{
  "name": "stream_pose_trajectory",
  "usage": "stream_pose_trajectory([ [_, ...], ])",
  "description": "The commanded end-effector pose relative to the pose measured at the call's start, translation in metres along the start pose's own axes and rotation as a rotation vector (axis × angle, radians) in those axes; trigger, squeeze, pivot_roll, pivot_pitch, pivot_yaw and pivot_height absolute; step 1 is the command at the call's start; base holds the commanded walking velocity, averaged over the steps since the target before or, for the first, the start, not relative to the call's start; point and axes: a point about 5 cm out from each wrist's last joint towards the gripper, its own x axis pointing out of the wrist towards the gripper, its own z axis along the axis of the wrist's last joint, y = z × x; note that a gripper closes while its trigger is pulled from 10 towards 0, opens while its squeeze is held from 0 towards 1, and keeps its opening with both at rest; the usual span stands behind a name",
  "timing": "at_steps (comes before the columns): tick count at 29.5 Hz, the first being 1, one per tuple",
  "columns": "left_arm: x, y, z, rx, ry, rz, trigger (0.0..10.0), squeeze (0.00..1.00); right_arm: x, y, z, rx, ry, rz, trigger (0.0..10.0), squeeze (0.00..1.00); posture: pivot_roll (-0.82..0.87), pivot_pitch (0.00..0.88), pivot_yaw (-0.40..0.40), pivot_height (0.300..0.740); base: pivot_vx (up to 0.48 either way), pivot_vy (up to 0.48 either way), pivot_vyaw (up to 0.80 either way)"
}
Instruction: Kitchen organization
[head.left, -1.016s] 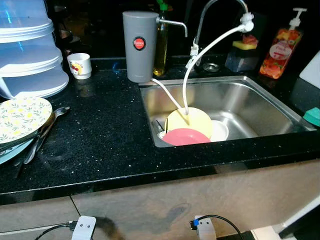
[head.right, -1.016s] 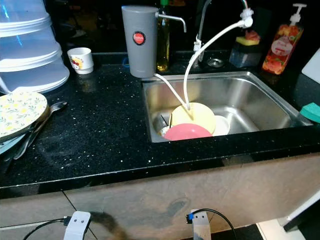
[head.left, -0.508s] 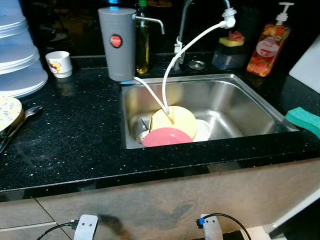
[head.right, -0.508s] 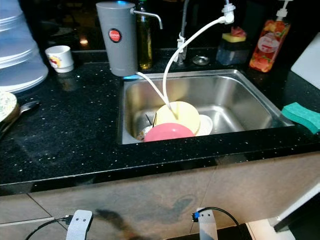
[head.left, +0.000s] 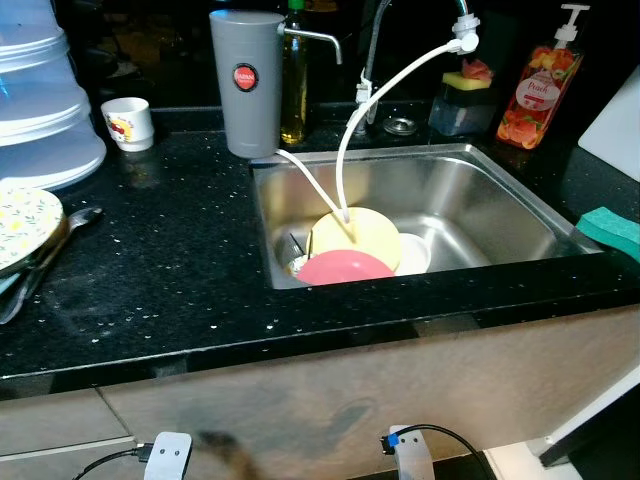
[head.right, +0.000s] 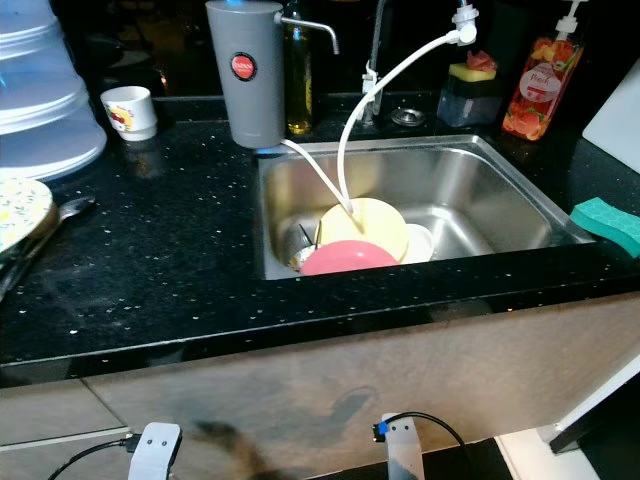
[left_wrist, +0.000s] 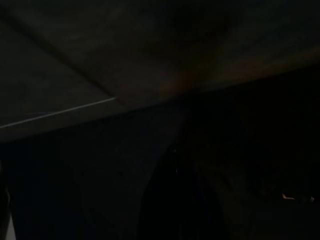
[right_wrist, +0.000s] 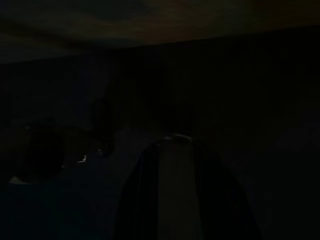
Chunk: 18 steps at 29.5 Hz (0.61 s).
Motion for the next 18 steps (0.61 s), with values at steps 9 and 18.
stream_pose_trajectory([
  [9, -0.017, 0.013, 0.005, 0.044, -0.032, 0.066, 10.0, 0.00, -0.002, -0.002, 0.002, -0.061, 0.006, 0.097, 10.0, 0.00, 0.10, 0.085, -0.018, 0.740, 0.000, 0.000, 0.00],
  [18, -0.038, 0.017, 0.011, 0.033, -0.098, 0.037, 10.0, 0.00, -0.006, -0.010, 0.020, -0.114, -0.057, 0.192, 10.0, 0.00, 0.10, 0.090, -0.027, 0.740, 0.000, 0.000, 0.00],
])
